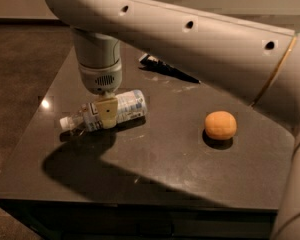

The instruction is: Place blue plastic bottle upright

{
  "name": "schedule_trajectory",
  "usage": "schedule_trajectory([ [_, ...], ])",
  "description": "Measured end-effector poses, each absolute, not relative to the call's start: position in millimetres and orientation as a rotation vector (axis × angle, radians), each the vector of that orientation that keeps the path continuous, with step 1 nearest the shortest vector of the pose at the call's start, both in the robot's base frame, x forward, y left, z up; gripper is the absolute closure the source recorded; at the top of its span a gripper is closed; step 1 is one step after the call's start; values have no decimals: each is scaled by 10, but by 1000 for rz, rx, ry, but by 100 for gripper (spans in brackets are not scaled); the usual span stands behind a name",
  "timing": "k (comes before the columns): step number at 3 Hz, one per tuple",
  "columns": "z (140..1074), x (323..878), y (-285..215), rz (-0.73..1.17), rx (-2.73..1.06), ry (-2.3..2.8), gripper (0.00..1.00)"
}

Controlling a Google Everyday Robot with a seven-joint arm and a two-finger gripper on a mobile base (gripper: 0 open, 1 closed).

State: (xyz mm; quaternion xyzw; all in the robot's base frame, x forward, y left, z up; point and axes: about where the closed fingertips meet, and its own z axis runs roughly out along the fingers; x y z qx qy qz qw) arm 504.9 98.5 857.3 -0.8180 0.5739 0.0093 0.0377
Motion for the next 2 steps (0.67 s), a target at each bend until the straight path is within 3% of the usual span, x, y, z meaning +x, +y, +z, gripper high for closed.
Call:
schedule_trajectory([
  [1, 8766, 5128, 960, 119, -2475, 1744, 93],
  [2, 9013, 5321, 853, 287, -2377, 1734, 100],
])
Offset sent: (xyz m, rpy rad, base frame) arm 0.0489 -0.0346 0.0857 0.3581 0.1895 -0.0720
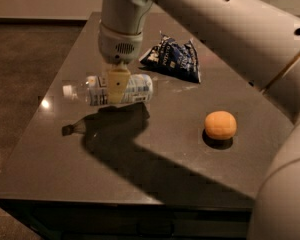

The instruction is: Place blue plastic bottle upright

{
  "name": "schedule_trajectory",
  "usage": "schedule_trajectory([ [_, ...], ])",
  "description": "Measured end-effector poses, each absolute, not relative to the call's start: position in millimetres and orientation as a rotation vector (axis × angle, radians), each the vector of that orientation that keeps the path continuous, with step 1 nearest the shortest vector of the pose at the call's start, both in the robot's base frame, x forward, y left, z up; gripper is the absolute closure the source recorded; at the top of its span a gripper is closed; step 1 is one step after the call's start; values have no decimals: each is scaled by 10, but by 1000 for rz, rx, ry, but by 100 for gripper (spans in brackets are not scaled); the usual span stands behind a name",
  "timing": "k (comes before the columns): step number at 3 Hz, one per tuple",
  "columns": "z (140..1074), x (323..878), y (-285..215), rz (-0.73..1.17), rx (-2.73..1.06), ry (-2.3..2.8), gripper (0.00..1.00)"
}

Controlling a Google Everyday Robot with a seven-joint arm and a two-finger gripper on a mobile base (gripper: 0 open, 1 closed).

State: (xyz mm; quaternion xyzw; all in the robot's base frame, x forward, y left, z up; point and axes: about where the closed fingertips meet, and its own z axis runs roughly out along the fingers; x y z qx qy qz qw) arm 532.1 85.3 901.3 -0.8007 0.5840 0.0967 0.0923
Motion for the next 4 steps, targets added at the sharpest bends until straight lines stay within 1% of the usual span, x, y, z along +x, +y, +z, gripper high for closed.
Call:
schedule_trajectory([
  [1, 9232, 5477, 753, 474, -2221, 1715, 100],
  [2, 9458, 5522, 589, 623, -2009, 1697, 100],
  [4, 9753, 5571, 345, 815, -1574, 1639, 100],
])
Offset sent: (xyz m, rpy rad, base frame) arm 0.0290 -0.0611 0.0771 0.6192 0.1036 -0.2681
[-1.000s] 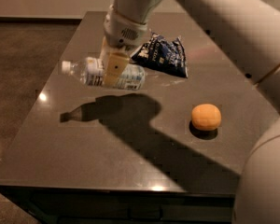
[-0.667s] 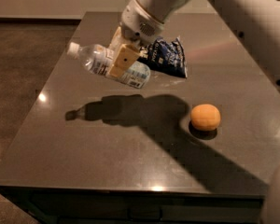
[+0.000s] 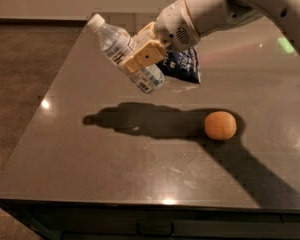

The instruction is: Place blue plastic bottle upright

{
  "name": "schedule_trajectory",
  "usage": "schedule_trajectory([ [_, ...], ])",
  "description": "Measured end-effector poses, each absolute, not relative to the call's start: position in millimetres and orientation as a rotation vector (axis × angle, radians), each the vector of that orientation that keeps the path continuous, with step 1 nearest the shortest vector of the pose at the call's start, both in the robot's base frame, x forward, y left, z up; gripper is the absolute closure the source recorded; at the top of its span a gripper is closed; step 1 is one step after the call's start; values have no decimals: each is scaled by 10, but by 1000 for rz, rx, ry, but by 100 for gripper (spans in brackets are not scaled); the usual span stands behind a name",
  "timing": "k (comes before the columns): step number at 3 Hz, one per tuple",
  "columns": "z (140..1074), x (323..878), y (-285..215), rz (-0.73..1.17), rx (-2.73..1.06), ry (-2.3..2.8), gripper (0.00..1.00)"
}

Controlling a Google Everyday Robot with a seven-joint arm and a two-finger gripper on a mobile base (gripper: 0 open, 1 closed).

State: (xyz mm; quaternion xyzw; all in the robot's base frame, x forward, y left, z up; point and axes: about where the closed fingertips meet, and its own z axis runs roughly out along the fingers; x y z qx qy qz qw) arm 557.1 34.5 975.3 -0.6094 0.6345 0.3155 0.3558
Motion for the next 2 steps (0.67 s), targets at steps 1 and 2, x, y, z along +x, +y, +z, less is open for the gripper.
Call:
schedule_trajectory([
  [1, 9820, 5627, 273, 907, -1412, 1582, 100],
  [2, 9782, 5691, 229, 977, -1320, 1480, 100],
])
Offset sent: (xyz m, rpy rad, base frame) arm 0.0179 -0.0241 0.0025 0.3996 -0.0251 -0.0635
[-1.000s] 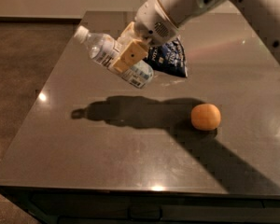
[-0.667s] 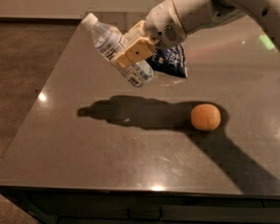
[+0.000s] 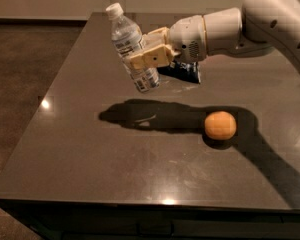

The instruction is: Place blue plastic bottle upright

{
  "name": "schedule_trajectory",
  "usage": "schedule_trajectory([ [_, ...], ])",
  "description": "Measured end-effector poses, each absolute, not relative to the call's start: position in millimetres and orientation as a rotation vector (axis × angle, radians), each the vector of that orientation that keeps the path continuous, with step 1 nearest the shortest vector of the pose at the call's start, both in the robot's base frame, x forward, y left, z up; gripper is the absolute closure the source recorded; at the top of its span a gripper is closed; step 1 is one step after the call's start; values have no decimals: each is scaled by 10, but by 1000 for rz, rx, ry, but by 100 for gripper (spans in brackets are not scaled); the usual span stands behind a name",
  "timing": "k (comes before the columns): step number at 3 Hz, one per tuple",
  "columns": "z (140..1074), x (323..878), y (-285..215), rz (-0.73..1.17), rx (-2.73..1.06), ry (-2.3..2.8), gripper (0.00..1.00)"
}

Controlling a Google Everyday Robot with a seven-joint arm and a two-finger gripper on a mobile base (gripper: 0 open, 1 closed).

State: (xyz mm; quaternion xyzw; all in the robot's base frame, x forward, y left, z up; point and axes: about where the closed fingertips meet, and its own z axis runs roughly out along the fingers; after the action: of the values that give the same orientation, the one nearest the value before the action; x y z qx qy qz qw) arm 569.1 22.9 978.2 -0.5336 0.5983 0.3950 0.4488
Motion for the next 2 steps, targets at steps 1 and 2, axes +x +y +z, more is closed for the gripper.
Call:
schedule_trajectory([
  [1, 9719, 5732, 218, 1010, -1289, 1415, 100],
  [2, 9644, 5778, 237, 1051, -1267, 1352, 100],
])
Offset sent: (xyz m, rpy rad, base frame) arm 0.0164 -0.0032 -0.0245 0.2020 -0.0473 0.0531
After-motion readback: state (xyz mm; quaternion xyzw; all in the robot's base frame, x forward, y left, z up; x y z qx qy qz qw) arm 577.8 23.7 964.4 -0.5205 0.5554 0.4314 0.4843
